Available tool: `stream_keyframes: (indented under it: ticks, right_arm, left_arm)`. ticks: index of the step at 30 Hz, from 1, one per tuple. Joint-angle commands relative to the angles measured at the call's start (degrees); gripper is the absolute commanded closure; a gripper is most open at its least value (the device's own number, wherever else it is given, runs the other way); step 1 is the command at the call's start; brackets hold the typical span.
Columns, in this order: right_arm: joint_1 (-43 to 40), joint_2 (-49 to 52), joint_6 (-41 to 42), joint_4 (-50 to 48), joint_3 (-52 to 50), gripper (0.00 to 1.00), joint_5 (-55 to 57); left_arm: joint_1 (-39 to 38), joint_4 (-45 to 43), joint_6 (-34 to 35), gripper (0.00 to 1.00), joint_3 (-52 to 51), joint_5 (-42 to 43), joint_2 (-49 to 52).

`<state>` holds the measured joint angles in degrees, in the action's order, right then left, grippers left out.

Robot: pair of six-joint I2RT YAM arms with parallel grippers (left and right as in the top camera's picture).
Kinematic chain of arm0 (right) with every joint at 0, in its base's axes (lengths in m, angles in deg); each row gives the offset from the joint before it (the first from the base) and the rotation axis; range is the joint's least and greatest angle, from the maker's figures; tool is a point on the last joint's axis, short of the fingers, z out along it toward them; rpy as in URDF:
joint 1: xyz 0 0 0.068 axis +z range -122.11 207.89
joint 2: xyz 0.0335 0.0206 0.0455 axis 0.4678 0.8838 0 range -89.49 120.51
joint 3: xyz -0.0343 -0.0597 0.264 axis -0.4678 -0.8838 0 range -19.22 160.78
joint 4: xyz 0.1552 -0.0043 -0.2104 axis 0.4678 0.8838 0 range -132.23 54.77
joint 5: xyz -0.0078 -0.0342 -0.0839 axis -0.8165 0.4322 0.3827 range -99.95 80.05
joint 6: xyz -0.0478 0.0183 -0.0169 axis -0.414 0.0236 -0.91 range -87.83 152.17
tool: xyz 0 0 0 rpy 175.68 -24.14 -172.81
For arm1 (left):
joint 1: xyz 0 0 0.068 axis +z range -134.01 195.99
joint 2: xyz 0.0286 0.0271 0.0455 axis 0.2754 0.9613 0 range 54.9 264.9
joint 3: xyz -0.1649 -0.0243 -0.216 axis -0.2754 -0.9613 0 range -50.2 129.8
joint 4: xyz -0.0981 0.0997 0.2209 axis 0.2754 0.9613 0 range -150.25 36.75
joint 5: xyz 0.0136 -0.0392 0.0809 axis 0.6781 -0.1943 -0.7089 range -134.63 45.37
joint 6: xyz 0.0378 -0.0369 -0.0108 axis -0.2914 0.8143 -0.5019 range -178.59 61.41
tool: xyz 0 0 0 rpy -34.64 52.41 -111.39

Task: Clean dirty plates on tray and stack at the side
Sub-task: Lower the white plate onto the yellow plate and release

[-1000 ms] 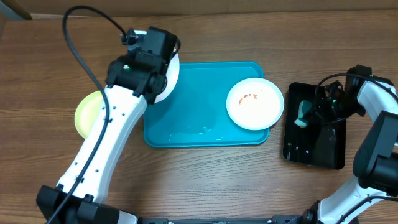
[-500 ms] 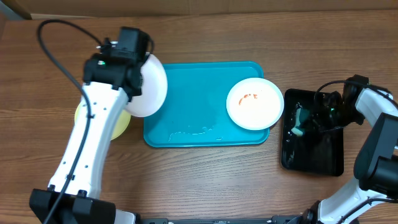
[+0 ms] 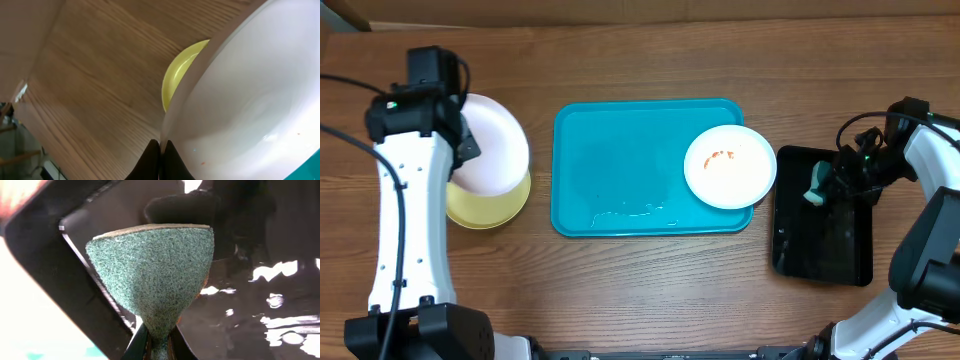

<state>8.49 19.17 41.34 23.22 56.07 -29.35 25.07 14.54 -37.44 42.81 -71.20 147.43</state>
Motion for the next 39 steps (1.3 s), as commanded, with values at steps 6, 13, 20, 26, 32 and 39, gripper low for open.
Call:
stream_keyframes:
  ticks: [6, 13, 20, 26, 32, 39]
  right_arm:
    - [0.15, -1.88, -0.20, -1.70, -3.39, 0.96, 2.86]
    - [0.15, -1.88, -0.20, -1.60, -3.39, 0.96, 2.86]
    - [0.15, -1.88, -0.22, -1.33, -3.39, 0.96, 2.86]
    - [0.15, -1.88, -0.22, -1.31, -3.39, 0.96, 2.86]
    - [0.15, -1.88, -0.22, -1.31, -3.39, 0.86, 2.86]
    - [0.15, -1.88, -0.22, -1.95, -3.39, 0.00, 2.86]
  left_arm:
    - [5.20, -3.21, 2.71, 0.96, -6.82, 1.14, -0.72]
    - [7.45, -9.44, 2.69, 0.96, -14.25, 1.11, -0.72]
    - [9.20, -14.69, 2.60, 0.87, -19.15, 1.14, -0.70]
    - [9.31, -15.63, 1.77, 0.30, -19.32, 1.18, -0.70]
    - [9.27, -15.02, 1.51, 0.18, -19.30, 4.96, -0.70]
    - [9.27, -15.08, 0.26, 0.21, -19.30, 18.60, -0.70]
